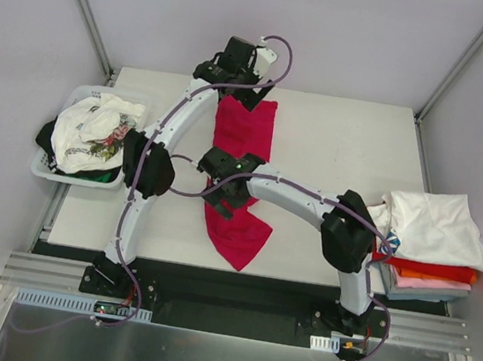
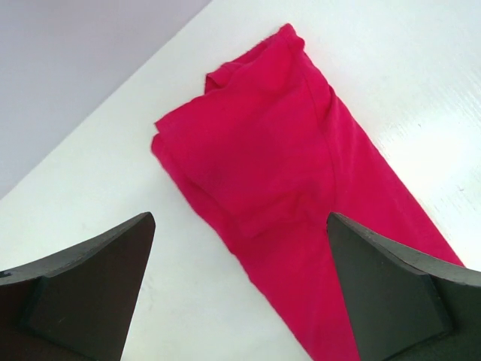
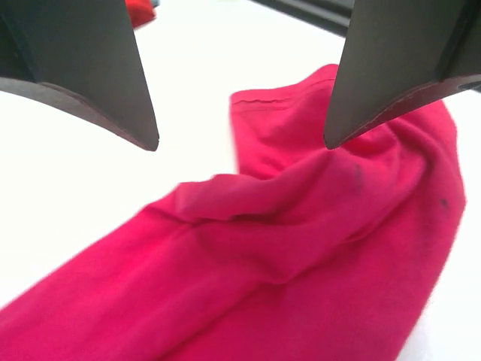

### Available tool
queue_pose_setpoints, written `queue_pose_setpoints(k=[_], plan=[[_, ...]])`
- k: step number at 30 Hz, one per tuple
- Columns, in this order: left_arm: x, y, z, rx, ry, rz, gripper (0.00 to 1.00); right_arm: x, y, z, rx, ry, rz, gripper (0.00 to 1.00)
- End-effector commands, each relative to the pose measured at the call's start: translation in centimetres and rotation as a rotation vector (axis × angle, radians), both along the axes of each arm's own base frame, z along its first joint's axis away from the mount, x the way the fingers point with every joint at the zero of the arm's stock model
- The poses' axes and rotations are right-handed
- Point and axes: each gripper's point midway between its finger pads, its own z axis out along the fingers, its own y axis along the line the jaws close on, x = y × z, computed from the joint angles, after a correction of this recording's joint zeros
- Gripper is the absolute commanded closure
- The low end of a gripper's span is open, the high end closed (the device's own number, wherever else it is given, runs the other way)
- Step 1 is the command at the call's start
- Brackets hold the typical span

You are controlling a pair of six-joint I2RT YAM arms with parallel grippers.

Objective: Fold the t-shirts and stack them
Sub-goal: Rotate the tshirt 90 degrees

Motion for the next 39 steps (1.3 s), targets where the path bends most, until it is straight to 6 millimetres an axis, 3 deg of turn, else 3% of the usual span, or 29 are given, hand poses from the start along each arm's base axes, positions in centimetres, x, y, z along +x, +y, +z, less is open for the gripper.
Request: queue_pose_setpoints(k=[1, 2, 3, 5, 6, 8, 9, 10, 11, 13, 14, 15, 23, 28, 32, 39], plan=[[-1.2, 2.7, 4.0, 0.039, -0.072, 0.043, 0.01, 3.7, -1.7, 3.8, 0.016, -0.17, 0.014, 0.04], [-1.7, 3.4, 4.9, 0.03, -0.078, 0.057, 0.01, 4.5, -2.1, 3.7, -0.003, -0.187, 0.032, 0.04], [-2.2, 4.2, 3.8, 0.04, -0.046, 0.068, 0.01, 5.8, -2.8, 3.4, -0.007, -0.2, 0.009, 0.04], [-2.9, 6.0, 4.9, 0.021, -0.046, 0.095, 0.01, 7.9, -4.1, 2.8, -0.018, -0.204, -0.016, 0.04], [-3.4, 6.6, 3.7, 0.035, -0.015, 0.101, 0.01, 8.7, -4.5, 2.0, -0.037, -0.203, -0.027, 0.04], [-4.0, 8.2, 4.4, 0.049, -0.024, 0.128, 0.01, 10.6, -5.2, 1.9, -0.05, -0.215, -0.033, 0.04], [-4.5, 8.7, 3.2, 0.068, 0.002, 0.131, 0.01, 11.2, -5.5, 0.9, -0.074, -0.202, -0.036, 0.04], [-4.9, 9.3, 3.5, 0.071, 0.0, 0.136, 0.01, 11.8, -5.6, 0.7, -0.078, -0.198, -0.038, 0.04], [-5.5, 9.8, 2.5, 0.088, 0.026, 0.142, 0.01, 12.9, -5.7, 1.1, -0.07, -0.204, -0.049, 0.04], [-6.3, 10.4, 2.5, 0.089, 0.031, 0.147, 0.01, 13.7, -5.7, 0.1, -0.056, -0.157, -0.053, 0.04], [-6.8, 10.9, 1.4, 0.1, 0.06, 0.151, 0.01, 13.8, -6.0, -0.3, -0.037, -0.11, -0.061, 0.04], [-7.2, 11.2, 1.2, 0.102, 0.068, 0.153, 0.01, 14.5, -5.3, 0.6, 0.005, -0.11, -0.065, 0.04], [-10.3, 12.7, -1.8, 0.138, 0.151, 0.139, 0.01, 14.6, -3.6, -0.2, 0.13, 0.061, -0.036, 0.04], [-11.2, 12.7, -2.9, 0.134, 0.184, 0.126, 0.01, 13.9, -2.8, 0.0, 0.205, 0.152, -0.013, 0.04], [-11.9, 12.8, -3.9, 0.139, 0.213, 0.121, 0.01, 13.2, -2.6, -1.0, 0.248, 0.23, -0.011, 0.04], [-12.2, 13.1, -3.6, 0.151, 0.204, 0.121, 0.01, 13.1, -2.5, -2.9, 0.262, 0.289, -0.01, 0.04]])
